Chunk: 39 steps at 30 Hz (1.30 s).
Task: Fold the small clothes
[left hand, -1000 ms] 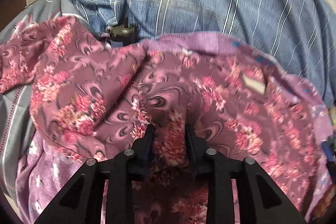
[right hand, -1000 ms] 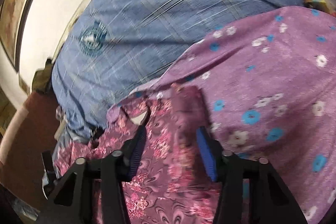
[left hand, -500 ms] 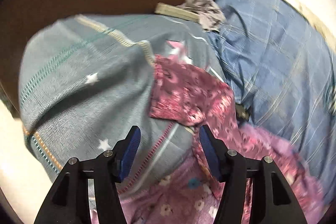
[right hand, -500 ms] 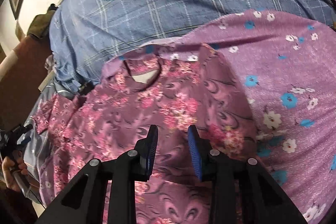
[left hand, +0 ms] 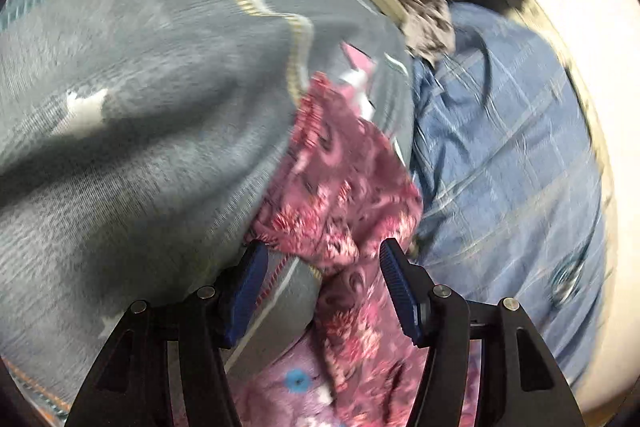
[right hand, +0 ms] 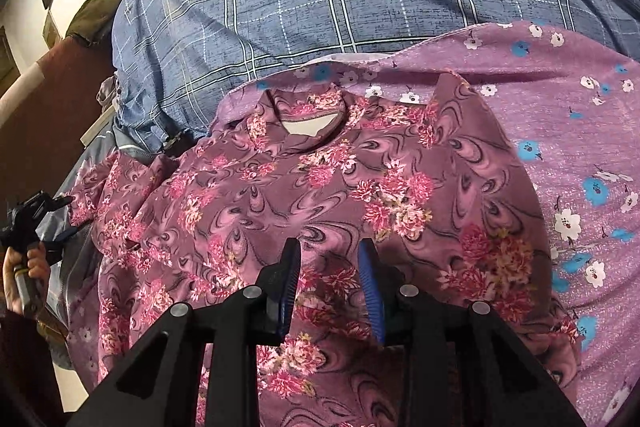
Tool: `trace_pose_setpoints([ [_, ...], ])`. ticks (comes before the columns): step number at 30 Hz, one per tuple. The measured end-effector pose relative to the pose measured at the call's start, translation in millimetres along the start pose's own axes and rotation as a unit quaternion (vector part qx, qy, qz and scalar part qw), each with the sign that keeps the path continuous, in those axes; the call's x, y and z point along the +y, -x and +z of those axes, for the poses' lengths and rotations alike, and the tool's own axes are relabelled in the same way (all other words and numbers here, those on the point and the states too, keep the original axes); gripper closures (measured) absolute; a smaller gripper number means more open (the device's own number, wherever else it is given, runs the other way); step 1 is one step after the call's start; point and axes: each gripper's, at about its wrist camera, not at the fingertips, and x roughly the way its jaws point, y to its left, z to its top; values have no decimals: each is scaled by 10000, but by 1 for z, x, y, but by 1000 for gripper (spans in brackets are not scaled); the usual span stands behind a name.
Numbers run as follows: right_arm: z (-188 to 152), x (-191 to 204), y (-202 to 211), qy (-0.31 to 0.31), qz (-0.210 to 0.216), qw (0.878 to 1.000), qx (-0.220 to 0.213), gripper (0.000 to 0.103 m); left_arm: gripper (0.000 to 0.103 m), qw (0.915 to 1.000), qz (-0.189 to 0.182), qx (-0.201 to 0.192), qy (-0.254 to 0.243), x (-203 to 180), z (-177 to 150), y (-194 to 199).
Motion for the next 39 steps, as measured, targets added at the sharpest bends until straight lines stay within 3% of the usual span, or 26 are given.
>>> trace_pose_setpoints([
  [3,1,-2,-1,-10,-16,10000,2,71,45,9991,-211,-2,377,3,13,-3],
  [8,2,-2,-3,30,-31,10000,-18,71,48,9993,-119,-265,216,-3,15,-8],
  [9,2,-2,-4,55,-56,10000,-10,71,58,9993,-59,-343,133,-6,15,-9],
  [10,1,-2,-6,77,-91,9999,1,72,76,9989,84,-469,-29,-9,15,-11],
  [12,1,-4,-7,93,-156,9998,2,73,94,9976,250,-585,-264,-14,10,-10],
  [18,0,-16,0,61,-286,9995,-102,81,102,9956,481,-719,-357,-26,8,-25],
  [28,6,-38,22,-142,-305,9989,-333,81,103,9833,160,-1415,-1136,-72,-31,27],
  [31,7,-40,24,-163,-268,9990,-331,81,103,9792,518,-1569,-1175,-75,-41,36],
  [32,6,-40,25,-181,-253,9990,-329,79,103,9836,441,-1415,-1030,-68,-42,34],
  [35,6,-41,26,-213,-215,9991,-312,78,84,9967,187,-706,-351,-44,-41,12],
  [39,7,-38,18,-190,-234,9992,-247,78,64,9987,-198,-315,345,-21,-38,-16],
])
